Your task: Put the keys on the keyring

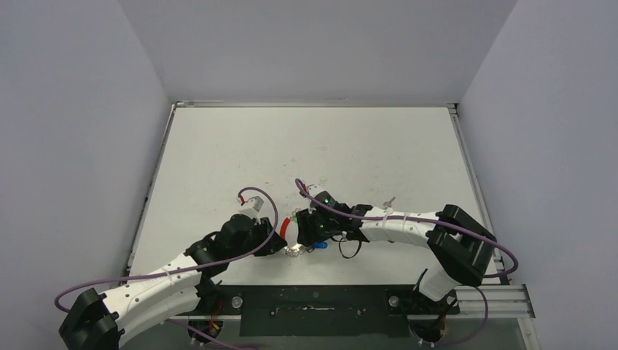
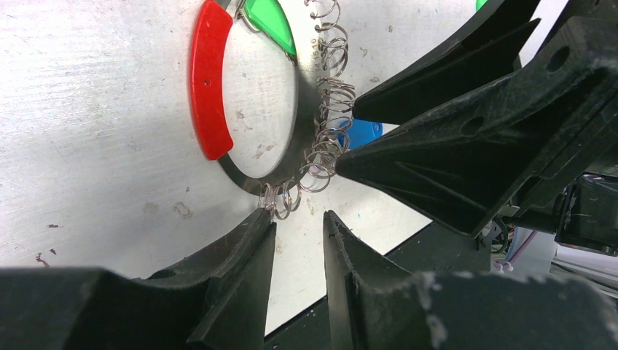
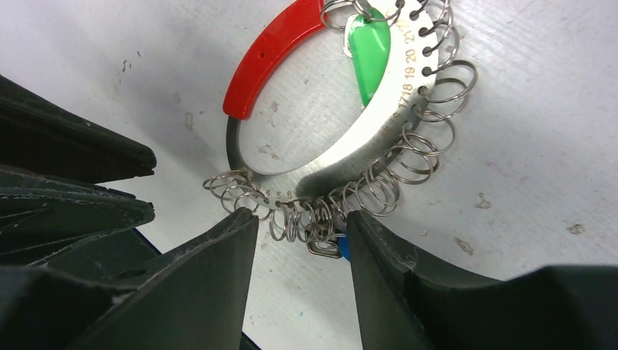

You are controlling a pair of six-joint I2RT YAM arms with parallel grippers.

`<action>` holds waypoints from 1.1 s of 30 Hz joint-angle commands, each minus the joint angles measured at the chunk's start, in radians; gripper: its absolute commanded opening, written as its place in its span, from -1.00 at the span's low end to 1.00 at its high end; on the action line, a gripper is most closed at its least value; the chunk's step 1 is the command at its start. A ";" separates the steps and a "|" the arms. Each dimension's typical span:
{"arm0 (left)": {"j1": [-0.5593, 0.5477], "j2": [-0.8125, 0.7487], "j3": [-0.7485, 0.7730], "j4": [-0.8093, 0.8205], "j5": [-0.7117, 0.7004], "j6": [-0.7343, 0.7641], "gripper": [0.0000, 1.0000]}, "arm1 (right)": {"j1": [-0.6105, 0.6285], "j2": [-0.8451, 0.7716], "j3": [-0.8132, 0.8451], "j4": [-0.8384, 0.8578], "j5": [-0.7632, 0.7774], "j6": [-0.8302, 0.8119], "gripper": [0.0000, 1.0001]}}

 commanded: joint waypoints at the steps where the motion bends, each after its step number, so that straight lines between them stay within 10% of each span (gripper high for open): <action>1: 0.004 -0.001 0.006 0.042 -0.015 -0.009 -0.42 | -0.008 -0.054 0.014 -0.010 0.051 -0.025 -0.05; 14: 0.006 -0.004 0.004 0.030 -0.015 -0.013 -0.43 | -0.013 -0.058 0.008 -0.018 0.010 -0.069 -0.49; 33: 0.009 -0.003 -0.002 0.026 -0.015 -0.021 -0.43 | -0.010 0.057 0.018 0.099 -0.195 -0.014 -0.51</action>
